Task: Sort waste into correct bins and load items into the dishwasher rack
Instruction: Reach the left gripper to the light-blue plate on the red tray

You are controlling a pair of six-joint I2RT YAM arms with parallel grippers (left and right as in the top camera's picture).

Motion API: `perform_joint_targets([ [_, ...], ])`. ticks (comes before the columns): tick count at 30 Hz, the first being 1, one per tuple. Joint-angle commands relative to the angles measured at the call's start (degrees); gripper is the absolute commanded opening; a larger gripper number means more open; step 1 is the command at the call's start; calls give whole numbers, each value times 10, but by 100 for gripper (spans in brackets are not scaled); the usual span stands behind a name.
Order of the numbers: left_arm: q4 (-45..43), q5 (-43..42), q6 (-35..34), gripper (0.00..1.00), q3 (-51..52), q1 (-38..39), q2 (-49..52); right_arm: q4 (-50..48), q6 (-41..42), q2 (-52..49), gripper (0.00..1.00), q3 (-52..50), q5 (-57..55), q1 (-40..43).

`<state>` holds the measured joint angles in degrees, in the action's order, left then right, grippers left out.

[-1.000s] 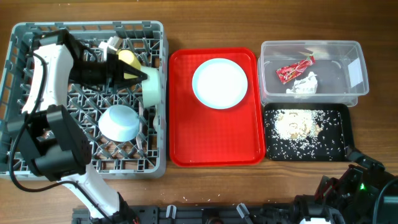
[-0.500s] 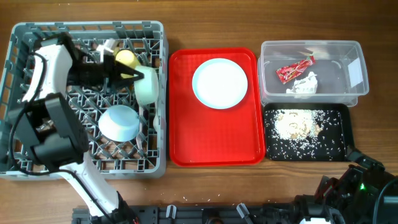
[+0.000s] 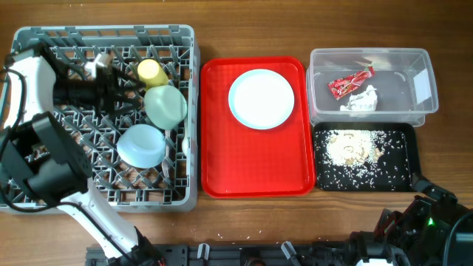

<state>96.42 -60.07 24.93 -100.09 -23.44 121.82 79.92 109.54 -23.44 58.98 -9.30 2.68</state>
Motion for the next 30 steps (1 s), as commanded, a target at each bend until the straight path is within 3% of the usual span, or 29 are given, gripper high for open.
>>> perform_joint_targets([
  [1, -3, 4, -81, 100, -57, -2, -79, 3, 91, 2, 100, 2, 3, 2],
  [4, -30, 28, -105, 99, -59, 23, -141, 3, 91, 2, 100, 2, 3, 2],
  [6, -57, 117, -174, 100, -59, 74, -170, 3, 91, 2, 99, 2, 3, 2],
  [10, -107, 105, -229, 100, -59, 198, -167, 3, 91, 2, 100, 2, 3, 2],
  [13, -226, 132, -298, 85, -59, 305, -162, 3, 91, 2, 100, 2, 3, 2],
  [15, -309, 211, -368, 76, -59, 376, -156, 3, 91, 2, 99, 2, 3, 2],
  [16, -361, 294, -407, 75, -59, 425, -152, 3, 91, 2, 100, 2, 3, 2],
  [21, -488, 598, -424, 70, -59, 602, -102, 3, 91, 2, 100, 2, 3, 2],
  [26, -515, 708, -452, 61, -59, 688, -26, 3, 91, 2, 100, 2, 3, 2],
  [28, -505, 709, -469, 50, -59, 694, 2, 3, 91, 2, 100, 2, 3, 2],
  [30, -484, 711, -482, 17, -59, 688, 29, 3, 91, 2, 100, 2, 3, 2],
])
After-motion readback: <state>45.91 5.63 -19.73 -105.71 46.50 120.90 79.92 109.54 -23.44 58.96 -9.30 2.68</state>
